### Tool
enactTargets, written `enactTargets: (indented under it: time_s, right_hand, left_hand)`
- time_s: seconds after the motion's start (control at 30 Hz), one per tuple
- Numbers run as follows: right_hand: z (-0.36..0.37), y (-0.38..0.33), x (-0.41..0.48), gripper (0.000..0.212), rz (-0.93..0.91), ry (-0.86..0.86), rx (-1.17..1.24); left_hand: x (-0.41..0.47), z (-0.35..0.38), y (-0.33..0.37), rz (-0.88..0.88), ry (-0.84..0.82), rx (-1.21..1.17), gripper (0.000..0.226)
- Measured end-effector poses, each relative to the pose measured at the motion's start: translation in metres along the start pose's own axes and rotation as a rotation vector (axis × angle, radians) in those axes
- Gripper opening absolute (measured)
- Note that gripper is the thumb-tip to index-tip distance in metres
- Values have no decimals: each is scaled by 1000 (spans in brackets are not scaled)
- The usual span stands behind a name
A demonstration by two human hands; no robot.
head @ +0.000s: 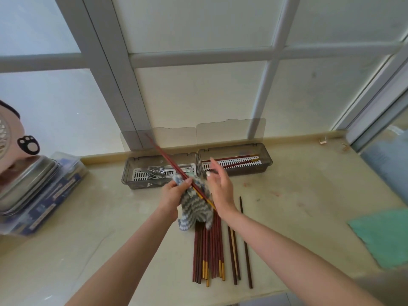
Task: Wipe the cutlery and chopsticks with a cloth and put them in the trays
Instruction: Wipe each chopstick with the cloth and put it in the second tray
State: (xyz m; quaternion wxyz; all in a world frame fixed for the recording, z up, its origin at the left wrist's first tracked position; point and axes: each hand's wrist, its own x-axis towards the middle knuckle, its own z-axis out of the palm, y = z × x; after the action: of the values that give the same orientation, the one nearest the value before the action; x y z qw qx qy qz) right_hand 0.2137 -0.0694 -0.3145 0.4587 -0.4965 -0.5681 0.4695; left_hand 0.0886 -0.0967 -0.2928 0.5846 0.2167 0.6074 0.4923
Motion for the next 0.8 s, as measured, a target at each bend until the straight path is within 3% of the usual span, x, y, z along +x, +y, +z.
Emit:
enactTargets:
  time_s: [0.07,0.1,0.17,0.23,0.33,0.43,0.5,0.6,0.8]
  right_hand:
    - [9,-1,-14,34,404,50,382]
    - [11,-4,-18,32,521,68,522]
    - [12,-13,-18,32,640,114,669]
    - [17,-22,-9,34,712,85,662]
    - [25,-21,-1,40,660,41,401]
    - [13,-13,-4,25,464,105,90]
    - [7,-9,-9,18,434,-50,-32]
    - [6,-9,-12,20,383,-238,-90]
    - [7,-10,-9,8,428,-180,-5]
  left_hand:
    - [5,-1,1,20,65,-81,14]
    - [5,-1,1,30,70,-85,13]
    - [2,4,-4,23,12,-43,16]
    - [-4,10,-11,-22,-90,-20,17]
    - [-3,9,-15,-19,-92,-28,15]
    - [4,1,-8,18,35,-82,13]
    - [5,-1,-5,34,84,-78,17]
    - [4,-4,-3,51,84,-34,22]
    - [0,-5,-3,81,32,10,13]
